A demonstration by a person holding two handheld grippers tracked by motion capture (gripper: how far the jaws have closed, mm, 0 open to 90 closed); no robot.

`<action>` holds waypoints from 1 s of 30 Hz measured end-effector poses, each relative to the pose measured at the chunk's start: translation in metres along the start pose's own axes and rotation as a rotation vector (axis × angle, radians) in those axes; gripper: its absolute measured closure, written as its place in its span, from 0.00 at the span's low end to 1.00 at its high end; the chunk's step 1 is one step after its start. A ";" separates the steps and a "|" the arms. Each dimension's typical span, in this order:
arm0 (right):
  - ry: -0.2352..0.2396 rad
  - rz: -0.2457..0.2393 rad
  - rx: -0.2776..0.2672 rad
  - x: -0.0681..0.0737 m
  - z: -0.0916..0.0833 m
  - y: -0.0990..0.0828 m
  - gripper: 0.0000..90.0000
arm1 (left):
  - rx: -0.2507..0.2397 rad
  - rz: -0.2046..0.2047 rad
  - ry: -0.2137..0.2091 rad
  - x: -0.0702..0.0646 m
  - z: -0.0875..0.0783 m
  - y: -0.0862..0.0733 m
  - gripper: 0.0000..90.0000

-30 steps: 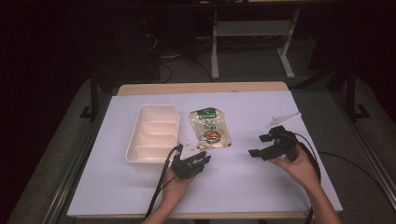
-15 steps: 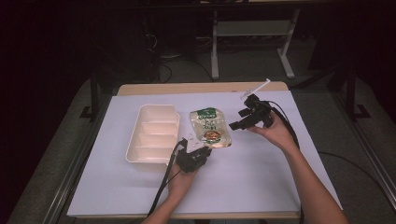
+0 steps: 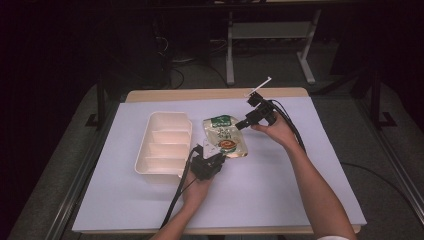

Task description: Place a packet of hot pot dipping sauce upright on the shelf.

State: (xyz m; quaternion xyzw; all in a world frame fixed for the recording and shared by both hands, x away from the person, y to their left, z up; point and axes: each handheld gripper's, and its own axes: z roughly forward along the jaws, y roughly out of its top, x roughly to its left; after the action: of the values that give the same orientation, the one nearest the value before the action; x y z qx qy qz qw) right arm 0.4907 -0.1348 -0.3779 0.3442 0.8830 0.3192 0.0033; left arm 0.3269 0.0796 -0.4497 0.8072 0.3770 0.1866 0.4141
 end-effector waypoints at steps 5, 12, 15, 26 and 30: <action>-0.001 0.039 0.036 -0.010 0.017 0.018 0.33 | 0.027 -0.003 0.022 0.003 0.005 -0.001 0.91; -0.011 0.097 0.089 -0.022 0.044 0.018 0.39 | 0.062 -0.006 0.020 0.002 0.008 -0.002 0.91; -0.008 0.127 0.109 -0.028 0.052 0.015 0.42 | 0.069 -0.017 0.013 0.003 0.008 -0.002 0.91; 0.060 0.214 0.107 -0.039 0.062 0.007 0.55 | 0.078 -0.015 0.009 0.004 0.009 -0.002 0.91; 0.085 0.216 0.117 -0.040 0.061 0.005 0.62 | 0.078 -0.015 0.008 0.004 0.009 -0.002 0.91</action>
State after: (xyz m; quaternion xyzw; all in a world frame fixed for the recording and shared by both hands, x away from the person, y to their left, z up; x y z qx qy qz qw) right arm 0.5379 -0.1222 -0.4319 0.4228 0.8573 0.2800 -0.0888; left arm 0.3341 0.0785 -0.4565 0.8192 0.3916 0.1721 0.3822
